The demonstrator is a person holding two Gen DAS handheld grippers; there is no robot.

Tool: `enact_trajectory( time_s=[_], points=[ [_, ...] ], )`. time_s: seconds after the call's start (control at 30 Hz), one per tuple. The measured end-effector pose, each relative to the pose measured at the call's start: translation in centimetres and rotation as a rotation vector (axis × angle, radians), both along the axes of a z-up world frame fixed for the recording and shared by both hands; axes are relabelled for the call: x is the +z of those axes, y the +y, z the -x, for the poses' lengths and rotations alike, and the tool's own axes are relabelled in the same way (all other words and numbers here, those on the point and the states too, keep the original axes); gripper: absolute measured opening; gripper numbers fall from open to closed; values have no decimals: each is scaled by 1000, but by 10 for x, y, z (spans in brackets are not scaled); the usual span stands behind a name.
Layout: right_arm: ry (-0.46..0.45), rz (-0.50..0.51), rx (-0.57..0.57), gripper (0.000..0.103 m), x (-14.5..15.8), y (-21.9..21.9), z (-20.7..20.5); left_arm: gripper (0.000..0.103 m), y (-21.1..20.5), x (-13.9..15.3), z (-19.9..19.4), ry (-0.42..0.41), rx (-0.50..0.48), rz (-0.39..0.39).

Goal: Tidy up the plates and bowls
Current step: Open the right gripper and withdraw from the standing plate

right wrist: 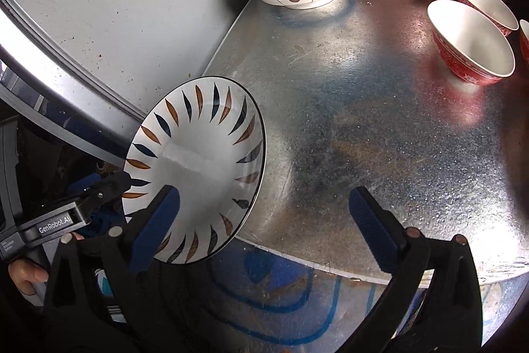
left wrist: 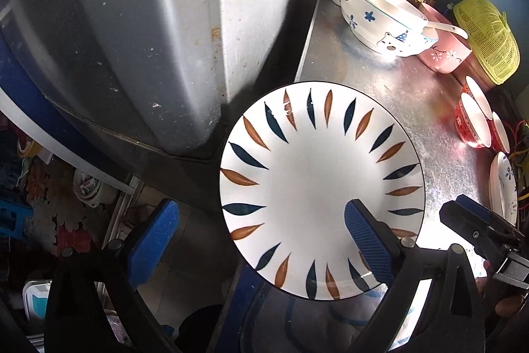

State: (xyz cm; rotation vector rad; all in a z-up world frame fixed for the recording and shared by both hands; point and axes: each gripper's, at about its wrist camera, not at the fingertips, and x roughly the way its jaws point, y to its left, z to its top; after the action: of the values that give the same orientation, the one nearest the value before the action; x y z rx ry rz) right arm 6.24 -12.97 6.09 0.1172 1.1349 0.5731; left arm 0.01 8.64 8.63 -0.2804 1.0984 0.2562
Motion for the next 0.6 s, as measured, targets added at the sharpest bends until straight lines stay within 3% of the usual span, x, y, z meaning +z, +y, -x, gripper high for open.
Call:
enact_trajectory(
  time_s=[0.6],
  points=[
    [-39,-3,-130,103,29,-77,27,102,-82,22,0,-39,-142,-17]
  ],
)
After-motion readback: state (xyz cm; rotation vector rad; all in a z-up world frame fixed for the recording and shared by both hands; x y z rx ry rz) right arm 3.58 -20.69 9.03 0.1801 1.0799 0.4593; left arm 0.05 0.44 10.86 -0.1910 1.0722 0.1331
